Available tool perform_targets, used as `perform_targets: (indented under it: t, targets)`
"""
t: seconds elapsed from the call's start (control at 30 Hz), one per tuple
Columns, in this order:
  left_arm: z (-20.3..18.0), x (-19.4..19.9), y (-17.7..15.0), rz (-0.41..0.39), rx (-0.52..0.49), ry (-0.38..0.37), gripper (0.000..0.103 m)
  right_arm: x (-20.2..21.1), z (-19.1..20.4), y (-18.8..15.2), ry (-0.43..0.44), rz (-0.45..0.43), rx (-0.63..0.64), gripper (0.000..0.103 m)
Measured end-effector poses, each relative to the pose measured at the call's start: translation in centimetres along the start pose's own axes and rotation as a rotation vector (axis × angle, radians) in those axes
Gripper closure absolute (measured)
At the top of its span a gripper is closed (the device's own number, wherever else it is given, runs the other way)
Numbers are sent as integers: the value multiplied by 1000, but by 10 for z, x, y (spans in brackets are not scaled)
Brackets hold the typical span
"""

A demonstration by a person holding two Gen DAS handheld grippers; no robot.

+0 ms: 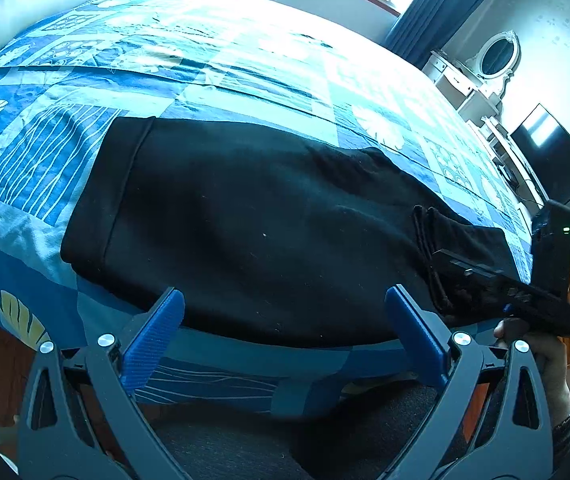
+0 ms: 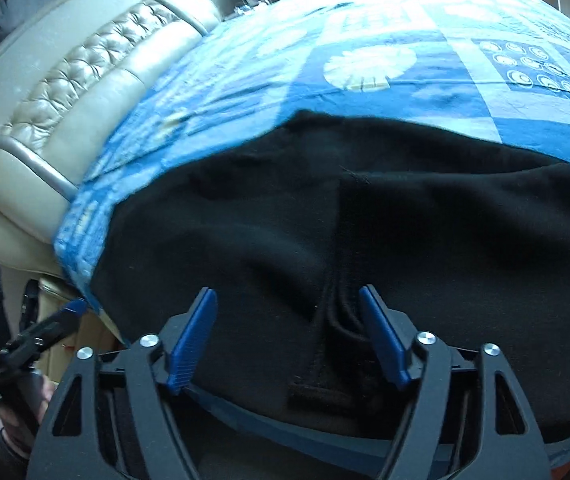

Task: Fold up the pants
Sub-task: 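Lay the pant leg down and open the right gripper, then grasp the folded pants edge with the left gripper and lift it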

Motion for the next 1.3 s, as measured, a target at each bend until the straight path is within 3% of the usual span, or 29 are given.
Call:
perform_targets:
  t: [0.1, 0.2, 0.3, 0.43, 0.57, 0.77, 0.93, 1.07, 1.17, 1.3]
  targets:
    - [0, 0, 0, -1, -4, 0, 3, 18, 2, 4, 5, -97, 0, 18]
    - [2, 0, 3, -5, -10, 6, 3, 35, -6, 2, -112, -194, 31, 16]
    - [11, 5, 11, -27, 0, 9, 3, 50, -14, -5, -173, -255, 64, 16]
    - [32, 14, 29, -72, 24, 1, 3, 66, -31, -6, -161, -256, 41, 16]
    - [62, 19, 59, -110, 35, -64, 3, 80, -48, -14, -147, -251, -31, 15]
    - [110, -19, 90, 24, 128, -211, 3, 82, -61, -16, -167, -261, -53, 15]
    - [125, -50, 85, 137, 227, -307, 3, 78, -71, -18, -166, -250, -78, 15]
    - [126, -48, 81, 116, 256, -346, 3, 79, -78, -18, -137, -238, -91, 15]
    - [136, -40, 78, 103, 325, -385, 3, 84, -81, -18, -68, -238, -114, 15]
    - [147, -35, 70, 111, 405, -435, 3, 81, -87, -20, -43, -234, -143, 15]
Point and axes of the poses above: each gripper's, at about its wrist camera, not at the fingertips, and x roughly against the way its jaws point, z to its left, y to its top, the point moved 6 cm from there along -x, roughly the way its jaws point, and after that the axes turned 7 degrees about x, right-handed, at the moved point
